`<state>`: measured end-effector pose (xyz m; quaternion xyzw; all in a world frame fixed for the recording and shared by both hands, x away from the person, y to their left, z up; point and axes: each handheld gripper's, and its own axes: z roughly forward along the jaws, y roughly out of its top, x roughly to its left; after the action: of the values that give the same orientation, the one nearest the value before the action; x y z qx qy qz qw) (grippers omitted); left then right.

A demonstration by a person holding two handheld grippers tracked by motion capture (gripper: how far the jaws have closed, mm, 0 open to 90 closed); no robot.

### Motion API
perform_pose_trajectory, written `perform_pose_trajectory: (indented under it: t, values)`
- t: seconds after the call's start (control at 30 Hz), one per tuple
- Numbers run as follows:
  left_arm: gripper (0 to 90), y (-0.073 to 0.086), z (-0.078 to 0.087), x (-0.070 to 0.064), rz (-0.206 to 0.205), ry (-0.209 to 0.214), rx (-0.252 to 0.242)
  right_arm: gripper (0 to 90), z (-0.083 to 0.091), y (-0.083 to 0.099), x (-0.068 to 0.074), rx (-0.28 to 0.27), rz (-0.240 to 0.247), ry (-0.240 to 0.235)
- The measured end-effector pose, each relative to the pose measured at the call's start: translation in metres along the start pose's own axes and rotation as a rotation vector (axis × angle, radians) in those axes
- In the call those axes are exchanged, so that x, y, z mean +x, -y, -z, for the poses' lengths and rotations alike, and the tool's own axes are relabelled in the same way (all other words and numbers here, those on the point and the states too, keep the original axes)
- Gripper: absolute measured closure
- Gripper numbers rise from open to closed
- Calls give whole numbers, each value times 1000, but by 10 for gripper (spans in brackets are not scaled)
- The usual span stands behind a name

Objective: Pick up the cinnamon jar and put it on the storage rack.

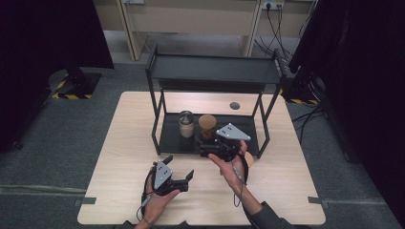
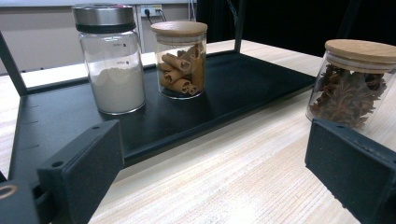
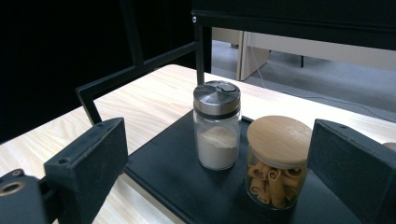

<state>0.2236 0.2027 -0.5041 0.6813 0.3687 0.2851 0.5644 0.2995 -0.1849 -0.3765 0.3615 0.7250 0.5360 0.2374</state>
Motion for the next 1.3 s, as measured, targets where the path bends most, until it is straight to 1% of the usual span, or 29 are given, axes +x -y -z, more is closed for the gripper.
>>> perform_pose_trajectory:
  t: [0.2,0.4,0.5,0.83,1.23,1.3]
  values:
    - [39,0,0,0,-1,0,0,55,5,5,-1,-2,-7,-11]
    - [39,0,0,0,-1,1,0,55,12,6,-1,-11,2,-22]
    - [39,0,0,0,-1,1,0,55,15,6,-1,-14,6,-18]
    - [40,0,0,0,0,1,0,55,21,12,-3,1,13,-17]
    - [39,0,0,0,-1,1,0,55,33,17,-6,-1,11,-27]
    - [39,0,0,0,0,1,0,55,35,18,-8,0,4,-30]
